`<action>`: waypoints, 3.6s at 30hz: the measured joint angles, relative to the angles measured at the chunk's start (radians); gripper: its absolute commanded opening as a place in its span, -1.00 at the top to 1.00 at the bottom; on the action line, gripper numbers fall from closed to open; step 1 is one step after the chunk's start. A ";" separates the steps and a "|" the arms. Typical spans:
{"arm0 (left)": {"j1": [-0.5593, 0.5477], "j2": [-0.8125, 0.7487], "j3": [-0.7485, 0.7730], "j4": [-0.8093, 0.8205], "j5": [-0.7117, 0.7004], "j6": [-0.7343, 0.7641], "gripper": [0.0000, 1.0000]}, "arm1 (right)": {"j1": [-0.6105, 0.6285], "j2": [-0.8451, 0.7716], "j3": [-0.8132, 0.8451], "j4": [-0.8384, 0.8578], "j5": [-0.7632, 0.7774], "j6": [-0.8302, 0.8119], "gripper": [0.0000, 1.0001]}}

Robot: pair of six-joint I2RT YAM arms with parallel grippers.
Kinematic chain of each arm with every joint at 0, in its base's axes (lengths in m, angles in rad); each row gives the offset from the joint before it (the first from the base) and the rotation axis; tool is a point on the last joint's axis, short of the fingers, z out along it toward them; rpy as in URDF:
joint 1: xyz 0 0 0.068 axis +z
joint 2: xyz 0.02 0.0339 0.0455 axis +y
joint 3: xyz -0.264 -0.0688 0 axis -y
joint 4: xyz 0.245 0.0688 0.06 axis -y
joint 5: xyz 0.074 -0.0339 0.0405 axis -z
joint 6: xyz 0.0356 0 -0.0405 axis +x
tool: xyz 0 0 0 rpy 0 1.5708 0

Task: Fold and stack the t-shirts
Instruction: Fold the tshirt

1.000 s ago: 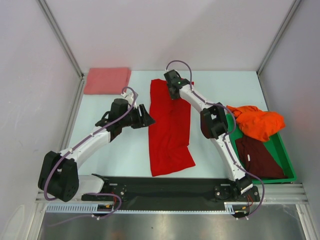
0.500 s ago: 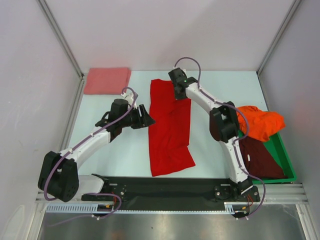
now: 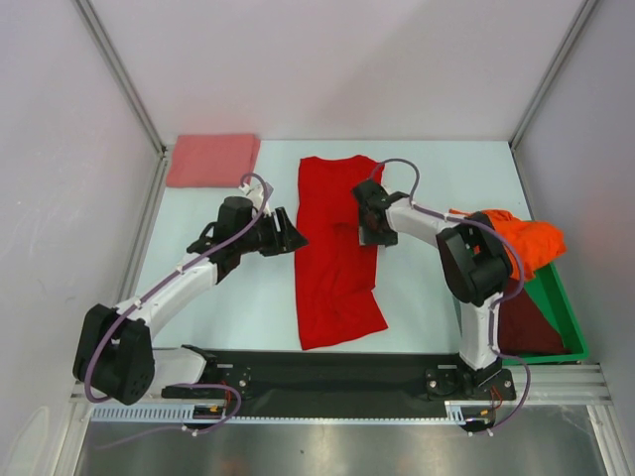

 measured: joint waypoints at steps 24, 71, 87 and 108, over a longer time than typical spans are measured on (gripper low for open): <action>-0.126 0.476 0.361 0.029 -0.073 -0.018 -0.10 | -0.289 0.179 0.351 0.149 -0.380 -0.053 -0.11; -0.267 0.793 0.688 -0.091 -0.430 0.219 -0.08 | -0.288 0.527 0.745 0.182 -0.626 -0.171 0.81; -0.267 0.746 0.638 -0.086 -0.429 0.210 -0.08 | -0.290 0.527 0.750 0.210 -0.628 -0.154 1.00; -0.261 0.711 0.614 -0.079 -0.419 0.193 -0.08 | -0.272 0.527 0.793 0.199 -0.636 -0.230 0.25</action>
